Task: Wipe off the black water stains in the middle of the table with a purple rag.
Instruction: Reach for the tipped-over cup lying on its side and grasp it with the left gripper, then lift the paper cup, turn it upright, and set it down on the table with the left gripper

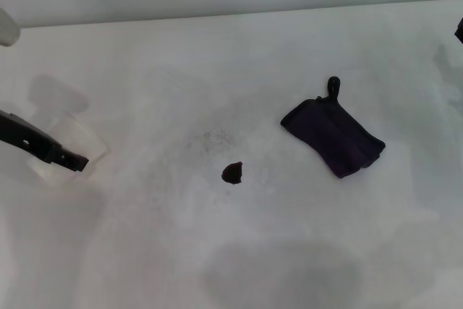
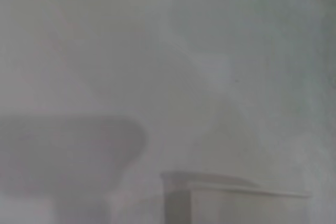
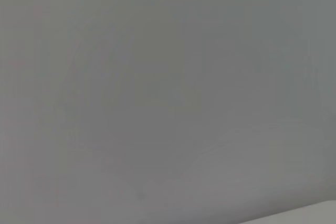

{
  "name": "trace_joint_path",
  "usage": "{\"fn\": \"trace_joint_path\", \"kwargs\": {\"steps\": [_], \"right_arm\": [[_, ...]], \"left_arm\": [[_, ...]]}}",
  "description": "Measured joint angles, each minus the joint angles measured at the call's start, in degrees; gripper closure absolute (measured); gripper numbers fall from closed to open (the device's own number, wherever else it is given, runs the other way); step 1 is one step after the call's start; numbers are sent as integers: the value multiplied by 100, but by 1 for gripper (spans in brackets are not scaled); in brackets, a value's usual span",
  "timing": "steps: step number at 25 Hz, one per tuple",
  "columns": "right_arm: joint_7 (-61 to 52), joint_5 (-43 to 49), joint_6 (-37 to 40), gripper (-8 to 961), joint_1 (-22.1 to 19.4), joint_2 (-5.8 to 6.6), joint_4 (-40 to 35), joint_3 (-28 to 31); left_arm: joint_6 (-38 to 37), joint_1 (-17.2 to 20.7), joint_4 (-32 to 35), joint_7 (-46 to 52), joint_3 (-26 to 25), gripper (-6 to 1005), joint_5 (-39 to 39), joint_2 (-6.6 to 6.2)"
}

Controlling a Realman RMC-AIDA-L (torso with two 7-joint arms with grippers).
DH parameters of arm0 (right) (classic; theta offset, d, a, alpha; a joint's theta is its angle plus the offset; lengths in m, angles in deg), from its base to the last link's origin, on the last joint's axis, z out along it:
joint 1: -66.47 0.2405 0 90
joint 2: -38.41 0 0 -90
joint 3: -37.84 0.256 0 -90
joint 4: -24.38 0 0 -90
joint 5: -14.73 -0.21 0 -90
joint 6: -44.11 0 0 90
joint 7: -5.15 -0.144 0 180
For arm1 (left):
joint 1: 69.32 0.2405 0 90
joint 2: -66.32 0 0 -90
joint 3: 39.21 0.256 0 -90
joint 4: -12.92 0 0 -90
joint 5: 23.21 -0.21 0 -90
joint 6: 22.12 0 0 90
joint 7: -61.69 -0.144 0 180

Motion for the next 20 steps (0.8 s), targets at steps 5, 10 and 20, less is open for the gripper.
{"fn": "trace_joint_path", "kwargs": {"steps": [5, 10, 20], "right_arm": [[-2, 0, 0, 83, 0, 0, 0, 0], [-3, 0, 13, 83, 3, 0, 0, 0], [-3, 0, 6, 83, -9, 0, 0, 0]], "left_arm": [[13, -30, 26, 9, -1, 150, 21, 5], [15, -36, -34, 7, -2, 274, 347, -13], [38, 204, -246, -247, -1, 329, 1653, -21]]}}
